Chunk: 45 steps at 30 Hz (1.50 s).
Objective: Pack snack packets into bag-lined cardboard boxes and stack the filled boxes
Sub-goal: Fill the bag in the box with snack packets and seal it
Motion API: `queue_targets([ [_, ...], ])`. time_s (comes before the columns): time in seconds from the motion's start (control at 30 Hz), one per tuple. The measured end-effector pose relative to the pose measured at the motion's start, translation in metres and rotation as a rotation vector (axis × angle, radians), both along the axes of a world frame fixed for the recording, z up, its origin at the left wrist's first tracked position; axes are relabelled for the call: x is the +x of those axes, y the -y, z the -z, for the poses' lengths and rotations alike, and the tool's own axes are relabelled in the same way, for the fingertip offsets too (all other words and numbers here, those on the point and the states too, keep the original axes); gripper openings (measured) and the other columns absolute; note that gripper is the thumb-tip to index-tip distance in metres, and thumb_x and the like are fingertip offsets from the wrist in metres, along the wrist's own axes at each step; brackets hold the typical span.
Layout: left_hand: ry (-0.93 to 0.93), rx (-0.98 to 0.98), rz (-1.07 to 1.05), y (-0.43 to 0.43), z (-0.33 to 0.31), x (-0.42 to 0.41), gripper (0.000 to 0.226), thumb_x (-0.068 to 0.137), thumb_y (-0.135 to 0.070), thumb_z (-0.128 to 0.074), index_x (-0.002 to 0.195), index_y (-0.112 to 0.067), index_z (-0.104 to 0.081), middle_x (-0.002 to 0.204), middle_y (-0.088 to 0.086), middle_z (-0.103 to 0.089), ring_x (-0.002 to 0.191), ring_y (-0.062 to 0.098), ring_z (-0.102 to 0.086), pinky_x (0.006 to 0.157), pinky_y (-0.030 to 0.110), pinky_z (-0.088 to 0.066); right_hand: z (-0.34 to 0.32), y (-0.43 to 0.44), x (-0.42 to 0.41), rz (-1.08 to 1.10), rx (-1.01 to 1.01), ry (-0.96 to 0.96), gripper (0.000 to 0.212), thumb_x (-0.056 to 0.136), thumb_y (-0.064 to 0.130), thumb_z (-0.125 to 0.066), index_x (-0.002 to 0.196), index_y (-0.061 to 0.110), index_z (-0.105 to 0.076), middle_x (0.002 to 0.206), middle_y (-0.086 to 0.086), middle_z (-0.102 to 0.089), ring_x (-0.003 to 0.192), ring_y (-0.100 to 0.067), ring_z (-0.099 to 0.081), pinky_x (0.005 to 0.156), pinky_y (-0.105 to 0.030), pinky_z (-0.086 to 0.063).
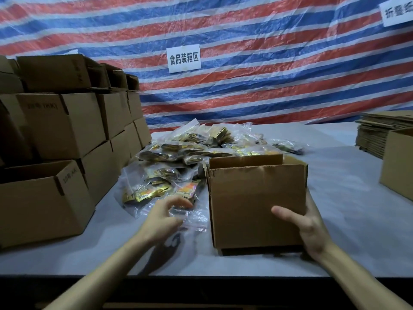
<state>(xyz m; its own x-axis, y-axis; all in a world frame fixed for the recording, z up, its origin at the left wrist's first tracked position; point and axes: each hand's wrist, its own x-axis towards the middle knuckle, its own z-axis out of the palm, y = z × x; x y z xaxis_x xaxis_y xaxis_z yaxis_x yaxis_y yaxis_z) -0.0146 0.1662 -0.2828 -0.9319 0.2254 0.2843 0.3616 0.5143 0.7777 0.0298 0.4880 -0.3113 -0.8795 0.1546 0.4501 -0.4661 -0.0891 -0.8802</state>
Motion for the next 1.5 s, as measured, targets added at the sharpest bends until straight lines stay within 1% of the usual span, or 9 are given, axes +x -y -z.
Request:
queue_targets([
  [0.1,-0.192,-0.64,-0.054,0.03,0.007,-0.011,0.036,0.086,-0.014,-0.074,0.116,-0.033,-0.067,0.127,-0.017,-0.056,0.125,0.003,-0.045,0.107,0.025,-0.033,0.0,0.001,-0.001,0.021,0.001,-0.004,0.07,0.054,0.038,-0.09,0.119,0.036,-0.064,0.116,-0.001,-0.074,0.106,-0.023,-0.071,0.089,-0.039,-0.056],
  [0.2,-0.364,-0.841,-0.132,0.044,0.011,-0.013,0.031,0.089,-0.024,-0.072,0.118,-0.034,-0.071,0.129,-0.013,-0.058,0.129,0.015,-0.047,0.105,0.033,-0.03,0.001,0.002,-0.002,0.021,-0.004,-0.007,0.071,0.052,0.041,-0.091,0.119,0.038,-0.064,0.116,0.0,-0.074,0.106,-0.02,-0.072,0.083,-0.029,-0.059],
  [0.27,-0.43,-0.817,-0.139,0.044,0.009,-0.014,0.02,0.086,-0.024,-0.077,0.106,-0.03,-0.077,0.115,-0.01,-0.067,0.114,0.02,-0.06,0.092,0.032,-0.037,0.0,0.002,-0.001,0.007,-0.016,0.008,0.075,0.051,0.045,-0.094,0.119,0.039,-0.064,0.118,0.0,-0.074,0.108,-0.021,-0.071,0.083,-0.029,-0.06],
  [0.37,-0.465,-0.651,-0.182,0.033,0.0,-0.016,0.003,0.09,-0.027,-0.076,0.092,-0.025,-0.078,0.095,-0.01,-0.072,0.089,0.019,-0.067,0.07,0.032,-0.047,-0.001,0.002,0.0,0.02,-0.003,0.022,0.084,0.05,0.056,-0.095,0.124,0.035,-0.062,0.121,-0.002,-0.073,0.112,-0.025,-0.07,0.097,-0.048,-0.056],
  [0.47,-0.418,-0.568,-0.249,0.021,-0.02,-0.019,0.017,0.098,-0.035,-0.064,0.094,-0.023,-0.076,0.092,-0.01,-0.073,0.087,0.016,-0.066,0.061,0.03,-0.048,-0.002,0.003,0.001,0.027,0.013,0.026,0.086,0.051,0.057,-0.095,0.126,0.032,-0.062,0.122,-0.004,-0.072,0.113,-0.027,-0.069,0.103,-0.057,-0.05],
  [0.7,-0.411,-0.536,-0.326,-0.005,-0.091,-0.035,0.021,0.102,-0.035,-0.058,0.098,-0.024,-0.076,0.092,-0.003,-0.073,0.084,0.022,-0.065,0.065,0.033,-0.046,-0.006,0.003,0.002,0.033,0.036,0.04,0.09,0.047,0.063,-0.093,0.127,0.036,-0.061,0.125,-0.001,-0.07,0.118,-0.027,-0.065,0.106,-0.059,-0.047],
  [0.97,-0.386,-0.196,-0.561,-0.013,-0.168,-0.044,0.023,0.102,-0.035,-0.057,0.097,-0.023,-0.076,0.097,0.004,-0.075,0.093,0.03,-0.069,0.091,0.046,-0.055,-0.006,0.007,0.002,0.038,0.04,0.025,0.09,0.046,0.067,-0.091,0.126,0.037,-0.061,0.124,0.0,-0.07,0.12,-0.026,-0.064,0.108,-0.058,-0.045],
  [1.13,-0.34,-0.254,-0.566,-0.021,-0.187,-0.035,0.025,0.103,-0.034,-0.055,0.104,-0.017,-0.073,0.104,0.012,-0.073,0.099,0.036,-0.068,0.095,0.049,-0.052,-0.007,0.006,0.003,0.036,0.044,0.014,0.083,0.048,0.066,-0.091,0.121,0.04,-0.063,0.123,0.001,-0.071,0.119,-0.025,-0.065,0.107,-0.057,-0.046],
  [1.5,-0.492,-0.157,-0.436,-0.034,-0.238,-0.016,0.018,0.106,-0.02,-0.048,0.105,-0.011,-0.064,0.102,0.014,-0.067,0.079,0.036,-0.069,0.075,0.055,-0.061,-0.006,0.003,0.003,-0.024,0.054,0.049,0.081,0.051,0.047,-0.088,0.125,0.027,-0.061,0.114,0.001,-0.074,0.106,-0.02,-0.071,0.09,-0.039,-0.06],
])
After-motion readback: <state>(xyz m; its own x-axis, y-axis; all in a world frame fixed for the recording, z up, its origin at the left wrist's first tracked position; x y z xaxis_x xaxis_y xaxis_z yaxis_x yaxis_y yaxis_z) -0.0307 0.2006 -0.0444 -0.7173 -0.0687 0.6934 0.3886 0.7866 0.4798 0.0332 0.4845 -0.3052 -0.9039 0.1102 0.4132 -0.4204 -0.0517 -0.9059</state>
